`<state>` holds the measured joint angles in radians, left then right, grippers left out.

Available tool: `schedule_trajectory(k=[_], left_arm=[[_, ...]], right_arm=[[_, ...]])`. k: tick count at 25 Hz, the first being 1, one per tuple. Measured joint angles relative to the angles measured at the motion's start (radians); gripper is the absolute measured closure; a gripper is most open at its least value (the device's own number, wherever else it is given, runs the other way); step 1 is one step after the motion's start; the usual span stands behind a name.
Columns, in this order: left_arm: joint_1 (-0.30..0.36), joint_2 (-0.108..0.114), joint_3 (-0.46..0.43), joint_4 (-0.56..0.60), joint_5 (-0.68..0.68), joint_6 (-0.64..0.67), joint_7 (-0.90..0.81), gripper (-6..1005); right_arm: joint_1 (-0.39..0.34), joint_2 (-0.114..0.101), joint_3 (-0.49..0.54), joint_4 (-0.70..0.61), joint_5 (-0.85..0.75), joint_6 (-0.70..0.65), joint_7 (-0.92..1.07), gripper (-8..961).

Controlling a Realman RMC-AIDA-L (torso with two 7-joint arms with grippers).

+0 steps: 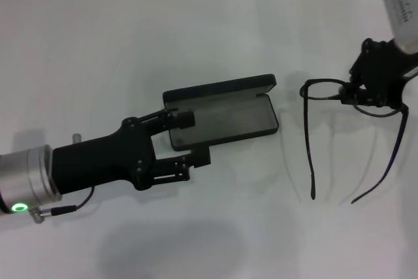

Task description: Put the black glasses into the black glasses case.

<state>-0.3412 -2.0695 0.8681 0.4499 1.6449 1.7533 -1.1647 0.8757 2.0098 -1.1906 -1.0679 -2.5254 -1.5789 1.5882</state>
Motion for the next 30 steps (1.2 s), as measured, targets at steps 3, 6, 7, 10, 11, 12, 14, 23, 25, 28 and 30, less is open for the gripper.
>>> schedule_trajectory(k=[3, 6, 7, 10, 11, 12, 14, 23, 25, 28, 30], left_arm=[[0.008, 0.002, -0.001, 0.001, -0.026, 0.032, 0.005, 167], [0.01, 0.003, -0.002, 0.005, -0.05, 0.067, 0.006, 167], [0.01, 0.003, -0.002, 0.006, -0.061, 0.081, 0.006, 167], [0.009, 0.001, -0.002, 0.008, -0.096, 0.109, 0.013, 166], [0.008, -0.002, -0.002, 0.008, -0.113, 0.115, 0.017, 166], [0.007, -0.005, -0.001, 0.008, -0.127, 0.117, 0.022, 166], [0.005, -0.011, -0.001, 0.008, -0.165, 0.118, 0.035, 166], [-0.065, -0.017, 0.008, 0.0, -0.217, 0.133, 0.105, 414], [-0.084, -0.018, 0.016, -0.001, -0.217, 0.138, 0.118, 494], [-0.107, -0.02, 0.04, -0.003, -0.226, 0.152, 0.138, 679], [-0.123, -0.021, 0.062, -0.01, -0.237, 0.157, 0.152, 802]], right_arm=[[-0.02, 0.001, 0.074, -0.011, 0.017, -0.044, -0.009, 845], [-0.043, 0.001, 0.175, -0.016, 0.063, -0.103, -0.014, 846], [-0.052, -0.001, 0.199, -0.016, 0.08, -0.118, -0.014, 846], [-0.084, -0.01, 0.266, -0.008, 0.158, -0.157, -0.015, 845], [-0.097, -0.014, 0.293, 0.005, 0.195, -0.171, -0.015, 845], [-0.109, -0.017, 0.319, 0.025, 0.232, -0.183, -0.015, 845], [-0.123, -0.022, 0.346, 0.073, 0.298, -0.202, -0.015, 845], [-0.147, -0.006, 0.357, 0.276, 0.429, -0.196, -0.026, 846], [-0.141, -0.003, 0.357, 0.316, 0.446, -0.195, -0.026, 845], [-0.129, 0.001, 0.356, 0.366, 0.463, -0.189, -0.027, 845], [-0.122, 0.002, 0.351, 0.393, 0.479, -0.183, -0.035, 845]])
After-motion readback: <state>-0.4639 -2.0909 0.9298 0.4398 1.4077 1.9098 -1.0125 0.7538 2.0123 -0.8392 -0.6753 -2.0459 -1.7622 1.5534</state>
